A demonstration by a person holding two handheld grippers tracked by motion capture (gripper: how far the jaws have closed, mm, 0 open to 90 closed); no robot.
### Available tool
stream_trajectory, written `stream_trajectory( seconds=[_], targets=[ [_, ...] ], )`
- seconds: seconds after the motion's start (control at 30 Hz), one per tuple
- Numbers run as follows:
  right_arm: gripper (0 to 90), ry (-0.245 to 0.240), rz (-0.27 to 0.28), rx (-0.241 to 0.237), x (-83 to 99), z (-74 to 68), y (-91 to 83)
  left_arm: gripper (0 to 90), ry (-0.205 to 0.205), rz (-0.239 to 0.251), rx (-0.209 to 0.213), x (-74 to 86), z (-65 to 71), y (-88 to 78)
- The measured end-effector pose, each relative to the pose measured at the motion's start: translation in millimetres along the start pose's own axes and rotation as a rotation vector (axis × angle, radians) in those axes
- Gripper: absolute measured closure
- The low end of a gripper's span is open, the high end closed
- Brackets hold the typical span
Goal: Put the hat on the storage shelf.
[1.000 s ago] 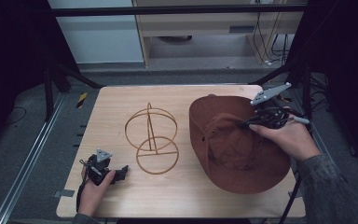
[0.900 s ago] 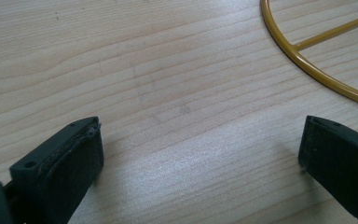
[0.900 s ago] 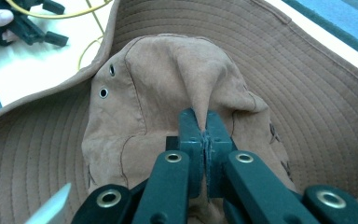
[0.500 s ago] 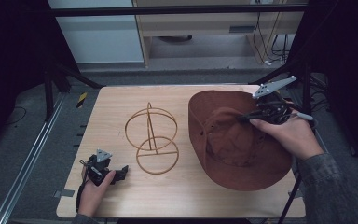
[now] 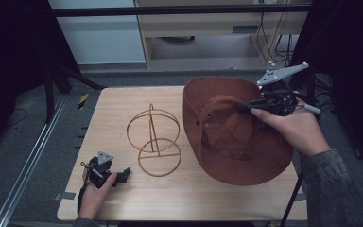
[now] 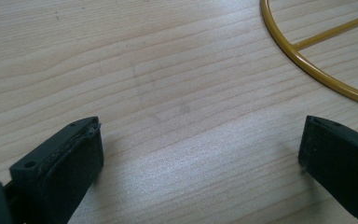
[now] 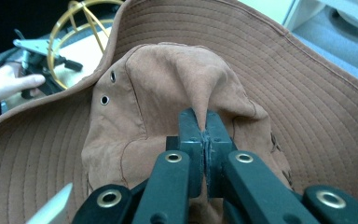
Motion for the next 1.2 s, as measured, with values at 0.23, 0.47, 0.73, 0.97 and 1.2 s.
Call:
stream_trajectory(
  seconds=[0.23, 0.47, 0.73, 0.97, 1.2],
  targets=[
    [89.1, 0.017, 0.046, -0.012, -13.3, -4.7, -0.2, 0.0, 0.001, -0.001, 0.000, -0.1, -0.1, 0.0],
    [89.1, 0.010, 0.084, -0.008, -26.3, -14.2, -0.6, 0.0, 0.001, -0.001, 0.000, -0.1, -0.1, 0.0],
    [89.1, 0.005, 0.104, -0.006, -37.8, -19.1, -2.7, 0.0, 0.000, -0.001, 0.000, -0.1, -0.1, 0.0],
    [89.1, 0.001, 0.117, -0.010, -49.2, -26.2, 3.5, 0.0, 0.000, -0.002, 0.000, 0.0, 0.0, -0.1],
    [89.1, -0.002, 0.131, -0.013, -60.9, -34.8, 13.4, 0.0, 0.000, -0.003, 0.000, 0.0, 0.0, -0.1]
  ],
)
Point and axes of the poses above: each handheld gripper's, and its own axes: y roughly forward along the jaws, x roughly out of its underside, z roughly to its right, the point moved 5 cm from there along y, roughly forward along the jaws, and after that the axes turned 2 degrees about -z, right-handed, at the moved point
